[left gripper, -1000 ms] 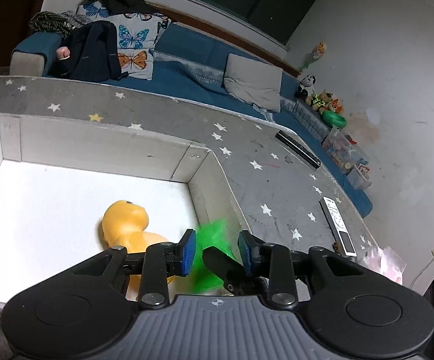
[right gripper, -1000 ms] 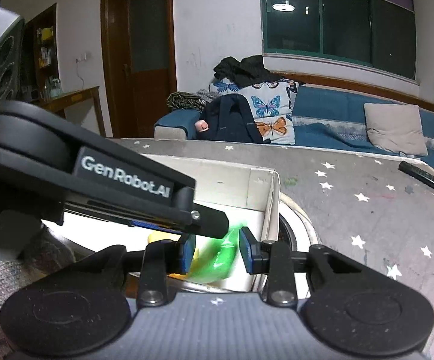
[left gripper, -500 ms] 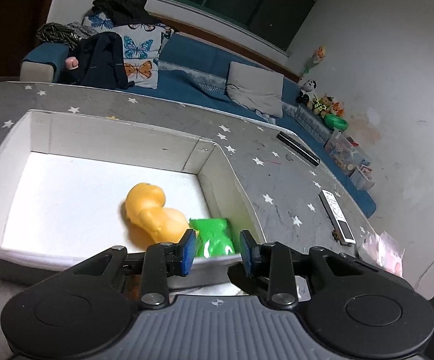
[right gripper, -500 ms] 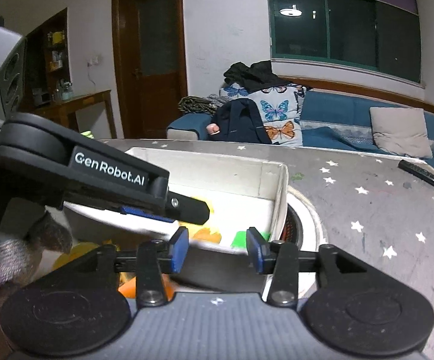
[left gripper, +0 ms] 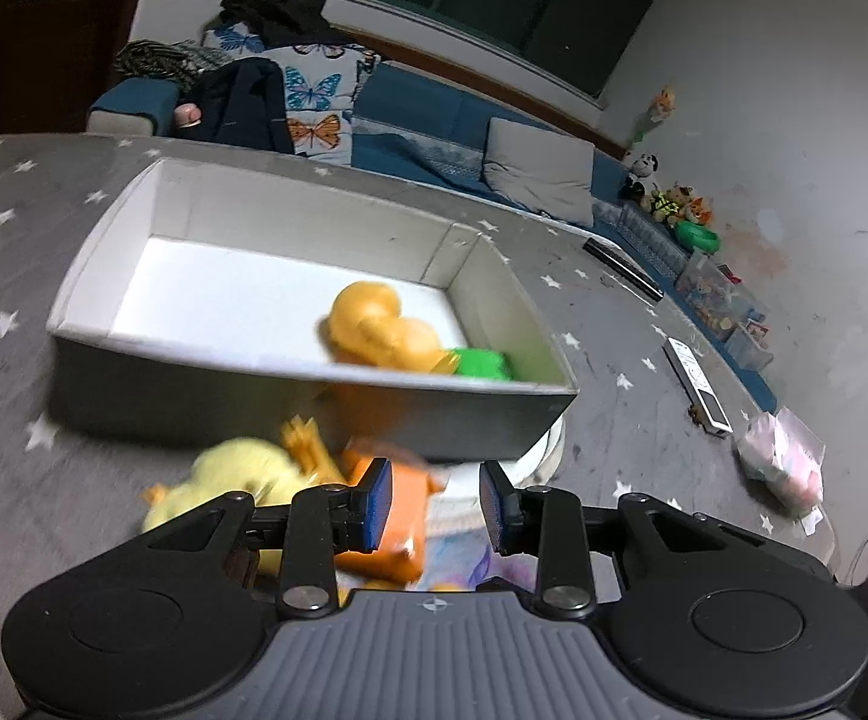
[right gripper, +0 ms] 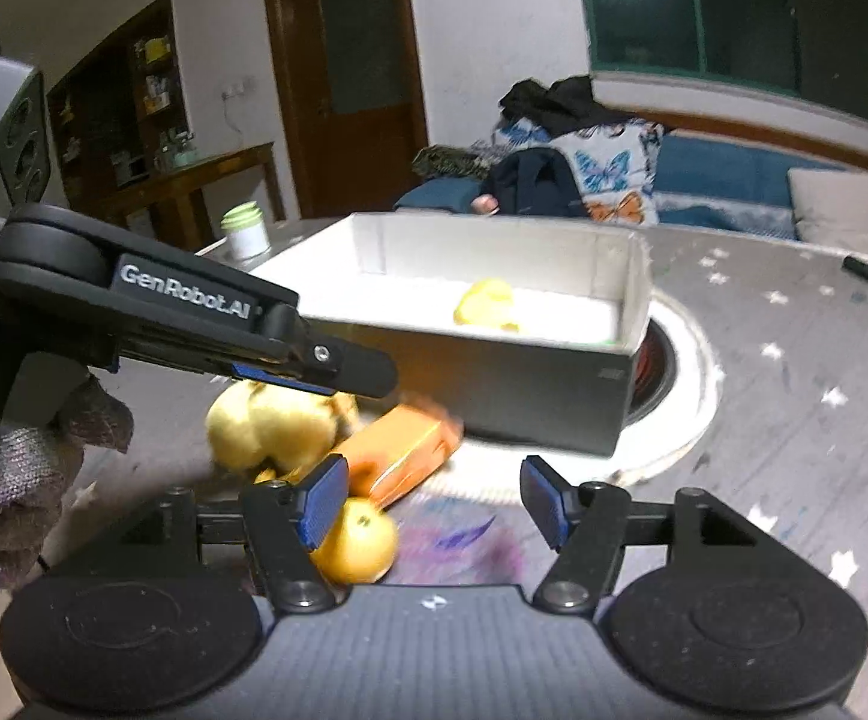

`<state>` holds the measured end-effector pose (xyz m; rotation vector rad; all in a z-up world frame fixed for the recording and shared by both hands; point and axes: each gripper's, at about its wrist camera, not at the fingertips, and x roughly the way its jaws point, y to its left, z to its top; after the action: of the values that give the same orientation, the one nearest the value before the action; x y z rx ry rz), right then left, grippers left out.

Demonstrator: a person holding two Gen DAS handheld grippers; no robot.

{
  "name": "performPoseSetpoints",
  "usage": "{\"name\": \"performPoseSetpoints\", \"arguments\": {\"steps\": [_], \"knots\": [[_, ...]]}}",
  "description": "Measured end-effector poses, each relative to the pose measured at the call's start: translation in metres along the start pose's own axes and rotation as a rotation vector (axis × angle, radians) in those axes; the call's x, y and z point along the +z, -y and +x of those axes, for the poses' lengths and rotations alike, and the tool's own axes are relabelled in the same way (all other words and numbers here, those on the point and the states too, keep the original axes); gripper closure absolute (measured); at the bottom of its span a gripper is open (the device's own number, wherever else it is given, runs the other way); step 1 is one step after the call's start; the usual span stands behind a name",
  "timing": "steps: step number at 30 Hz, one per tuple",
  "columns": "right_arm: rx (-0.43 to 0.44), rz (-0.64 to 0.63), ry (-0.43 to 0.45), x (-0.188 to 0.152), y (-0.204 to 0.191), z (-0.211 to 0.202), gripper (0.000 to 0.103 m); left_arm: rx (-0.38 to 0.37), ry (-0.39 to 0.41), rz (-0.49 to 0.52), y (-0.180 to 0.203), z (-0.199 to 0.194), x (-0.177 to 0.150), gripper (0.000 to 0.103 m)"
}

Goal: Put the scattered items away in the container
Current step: 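Grasp the small yellow rubber duck with the left gripper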

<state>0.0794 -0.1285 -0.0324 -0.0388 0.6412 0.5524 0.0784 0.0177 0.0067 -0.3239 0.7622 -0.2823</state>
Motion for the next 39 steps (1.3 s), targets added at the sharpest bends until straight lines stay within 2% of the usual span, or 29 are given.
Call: {"name": "performPoseSetpoints", "arguments": {"steps": [9, 17, 26, 32, 34, 35, 39], "knots": [[0.069, -0.039, -0.045, -0.010, -0.017, 0.011, 0.038, 0.007, -0.007, -0.063, -0.016, -0.021, -0.021, 0.069], [0.096, -0.087, -0.071, -0.018, -0.031, 0.015, 0.039, -0.004, -0.031, -0.131, -0.030, -0.023, -0.029, 0.069], [0.102, -0.135, -0.087, -0.018, -0.041, 0.018, 0.039, -0.015, -0.064, -0.187, -0.041, -0.016, -0.036, 0.068], [0.066, -0.156, -0.087, -0.017, -0.043, 0.030, 0.039, -0.018, -0.066, -0.220, -0.047, -0.012, -0.036, 0.068], [0.070, -0.164, -0.095, -0.017, -0.044, 0.035, 0.045, -0.020, -0.064, -0.218, -0.046, -0.011, -0.036, 0.070], [0.070, -0.168, -0.100, -0.018, -0.045, 0.038, 0.053, -0.021, -0.064, -0.215, -0.046, -0.011, -0.037, 0.069], [0.043, -0.194, -0.099, -0.021, -0.048, 0.040, 0.059, -0.022, -0.059, -0.183, -0.044, -0.011, -0.037, 0.070]]}}
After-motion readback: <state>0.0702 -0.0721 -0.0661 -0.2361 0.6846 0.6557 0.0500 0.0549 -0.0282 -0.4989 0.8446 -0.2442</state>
